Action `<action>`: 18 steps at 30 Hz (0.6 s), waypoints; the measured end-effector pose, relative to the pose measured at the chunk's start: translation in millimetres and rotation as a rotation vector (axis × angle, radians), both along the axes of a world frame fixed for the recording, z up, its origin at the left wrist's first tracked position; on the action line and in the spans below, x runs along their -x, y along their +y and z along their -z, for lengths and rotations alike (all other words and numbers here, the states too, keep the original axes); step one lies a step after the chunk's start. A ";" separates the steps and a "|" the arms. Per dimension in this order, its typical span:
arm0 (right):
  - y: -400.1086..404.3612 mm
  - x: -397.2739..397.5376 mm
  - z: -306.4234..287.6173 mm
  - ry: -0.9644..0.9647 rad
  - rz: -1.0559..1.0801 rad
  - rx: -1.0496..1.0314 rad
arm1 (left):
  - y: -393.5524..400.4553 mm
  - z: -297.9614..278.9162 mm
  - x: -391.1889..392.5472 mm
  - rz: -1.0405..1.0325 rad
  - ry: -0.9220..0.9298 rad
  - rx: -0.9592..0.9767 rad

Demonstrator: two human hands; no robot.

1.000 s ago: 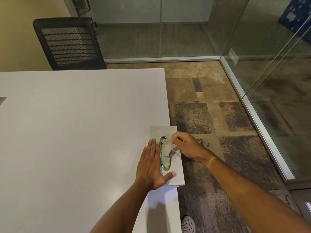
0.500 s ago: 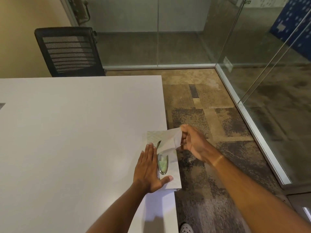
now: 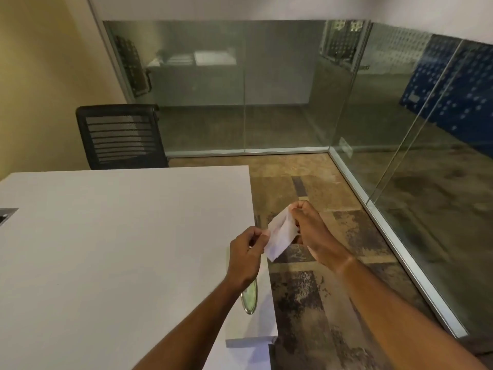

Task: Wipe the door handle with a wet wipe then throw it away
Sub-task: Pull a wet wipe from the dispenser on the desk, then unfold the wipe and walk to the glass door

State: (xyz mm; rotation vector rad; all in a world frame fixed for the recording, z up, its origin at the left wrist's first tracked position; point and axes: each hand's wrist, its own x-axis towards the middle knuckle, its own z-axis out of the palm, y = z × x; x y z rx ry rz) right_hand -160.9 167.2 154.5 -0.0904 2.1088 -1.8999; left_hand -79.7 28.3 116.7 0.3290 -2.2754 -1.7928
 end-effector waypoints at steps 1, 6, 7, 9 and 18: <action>1.5 0.4 -4.0 0.025 -0.004 -0.001 | 3.2 -2.2 2.5 -0.009 0.003 -0.002; 9.7 0.0 -10.6 0.113 0.011 -0.022 | 13.9 -9.1 13.3 -0.117 0.006 -0.098; 11.9 -0.5 -10.8 0.116 0.015 -0.012 | 15.4 -10.8 15.7 -0.138 0.016 -0.116; 16.6 -0.7 -10.4 0.118 0.014 -0.004 | 17.5 -15.2 20.4 -0.174 0.029 -0.141; 26.9 -3.2 -4.5 -0.070 -0.017 0.111 | 23.0 -19.0 28.5 -0.195 0.106 -0.086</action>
